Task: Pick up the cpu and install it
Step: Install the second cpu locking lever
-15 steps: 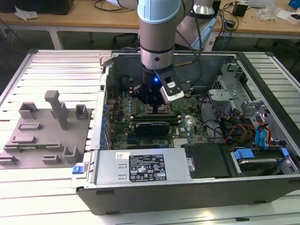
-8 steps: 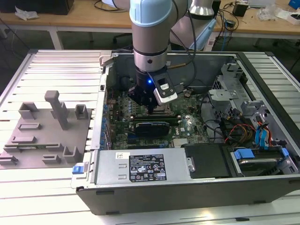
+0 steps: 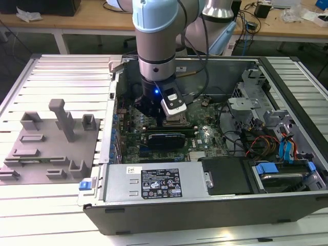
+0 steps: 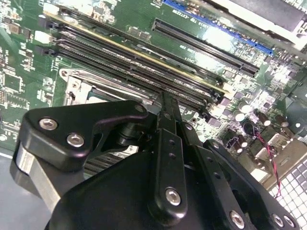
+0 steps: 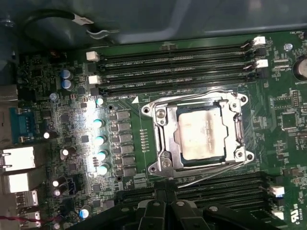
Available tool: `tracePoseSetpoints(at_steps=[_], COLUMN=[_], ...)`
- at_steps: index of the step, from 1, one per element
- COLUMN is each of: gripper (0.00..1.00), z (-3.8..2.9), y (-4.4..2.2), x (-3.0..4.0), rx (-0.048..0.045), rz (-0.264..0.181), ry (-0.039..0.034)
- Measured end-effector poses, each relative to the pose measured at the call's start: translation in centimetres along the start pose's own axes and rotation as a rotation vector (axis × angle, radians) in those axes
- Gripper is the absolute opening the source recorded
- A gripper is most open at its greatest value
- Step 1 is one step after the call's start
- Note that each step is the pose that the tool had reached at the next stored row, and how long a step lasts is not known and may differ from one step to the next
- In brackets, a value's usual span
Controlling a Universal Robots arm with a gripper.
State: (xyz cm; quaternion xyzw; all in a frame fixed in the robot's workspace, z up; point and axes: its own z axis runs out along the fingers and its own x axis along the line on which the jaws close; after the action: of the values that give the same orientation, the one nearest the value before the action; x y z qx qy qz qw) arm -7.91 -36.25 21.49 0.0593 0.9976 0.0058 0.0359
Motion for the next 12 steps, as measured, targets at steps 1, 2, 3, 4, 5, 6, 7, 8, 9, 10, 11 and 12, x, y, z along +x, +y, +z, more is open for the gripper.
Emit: tracePoseSetpoints(at_steps=[1, 2, 3, 4, 5, 6, 7, 8, 9, 10, 11, 12], gripper=[0.11, 0.11, 0.11, 0.11, 0.11, 0.11, 0.11, 0.11, 0.11, 0.11, 0.11, 0.11], z=[0.07, 0.11, 0.15, 0.21, 0.32, 0.37, 0.42, 0.46, 0.52, 0.55, 0.59, 0.64], y=[-0.02, -0.03, -0.06, -0.12, -0.22, -0.31, -0.43, -0.52, -0.69, -0.78, -0.87, -0.95], x=[0.03, 0.03, 0.03, 0.03, 0.04, 0.06, 0.11, 0.15, 0.24, 0.30, 0.38, 0.47], rx=[-0.0043, -0.0090, -0.0131, -0.0186, -0.0275, -0.0343, -0.0405, -0.0443, -0.0507, -0.0544, -0.0595, -0.0657], rz=[0.000, 0.000, 0.000, 0.000, 0.000, 0.000, 0.000, 0.001, 0.001, 0.001, 0.002, 0.002], ry=[-0.0029, -0.0047, -0.0058, -0.0067, -0.0080, -0.0089, -0.0099, -0.0107, -0.0121, -0.0130, -0.0144, -0.0164])
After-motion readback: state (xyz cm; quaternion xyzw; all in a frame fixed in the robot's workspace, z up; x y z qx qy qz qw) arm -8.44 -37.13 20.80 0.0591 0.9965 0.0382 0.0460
